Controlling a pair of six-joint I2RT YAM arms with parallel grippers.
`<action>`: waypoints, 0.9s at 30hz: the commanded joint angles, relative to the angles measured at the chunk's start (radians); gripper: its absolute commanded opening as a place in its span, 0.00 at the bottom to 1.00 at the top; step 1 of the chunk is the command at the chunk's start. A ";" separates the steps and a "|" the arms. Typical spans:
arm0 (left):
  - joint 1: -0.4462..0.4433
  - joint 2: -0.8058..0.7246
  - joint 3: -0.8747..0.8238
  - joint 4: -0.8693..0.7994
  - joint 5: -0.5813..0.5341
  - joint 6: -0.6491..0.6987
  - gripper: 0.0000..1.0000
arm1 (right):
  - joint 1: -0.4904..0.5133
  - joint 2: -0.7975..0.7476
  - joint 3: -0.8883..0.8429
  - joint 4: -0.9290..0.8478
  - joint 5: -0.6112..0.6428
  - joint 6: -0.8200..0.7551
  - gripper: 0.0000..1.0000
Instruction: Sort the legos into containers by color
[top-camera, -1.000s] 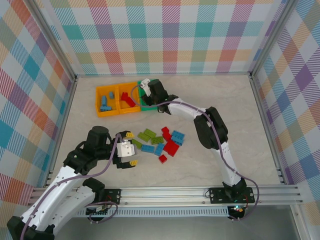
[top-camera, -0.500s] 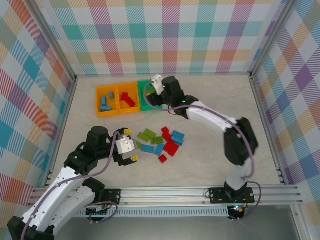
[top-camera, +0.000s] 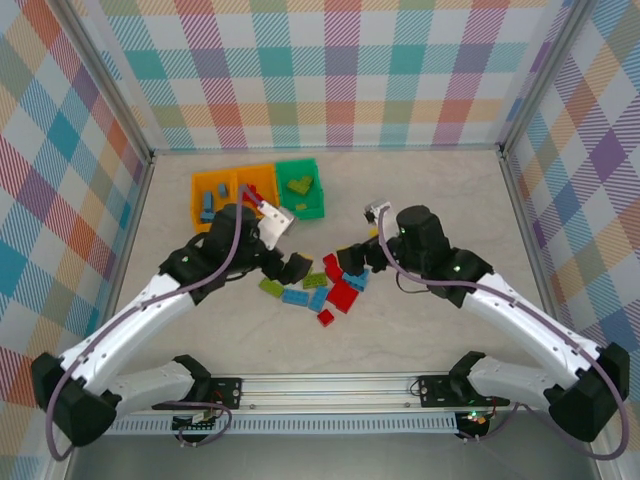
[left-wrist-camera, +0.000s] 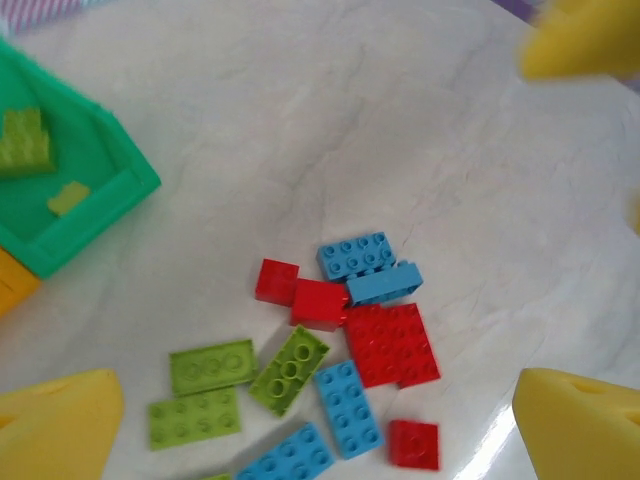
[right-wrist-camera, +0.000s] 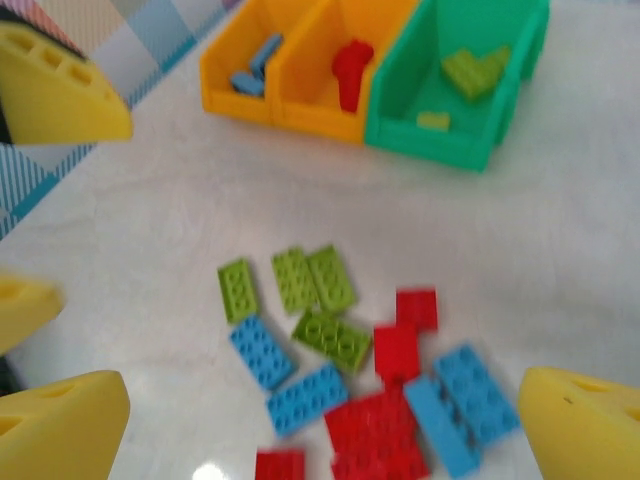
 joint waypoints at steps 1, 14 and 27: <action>-0.018 0.142 0.073 -0.035 -0.103 -0.389 1.00 | 0.002 -0.056 0.006 -0.234 -0.008 0.107 1.00; -0.086 0.614 0.328 -0.165 -0.202 -0.883 0.74 | 0.002 -0.114 -0.062 -0.226 0.025 0.179 1.00; -0.091 0.914 0.528 -0.241 -0.102 -1.023 0.67 | 0.002 -0.189 -0.139 -0.204 0.018 0.222 1.00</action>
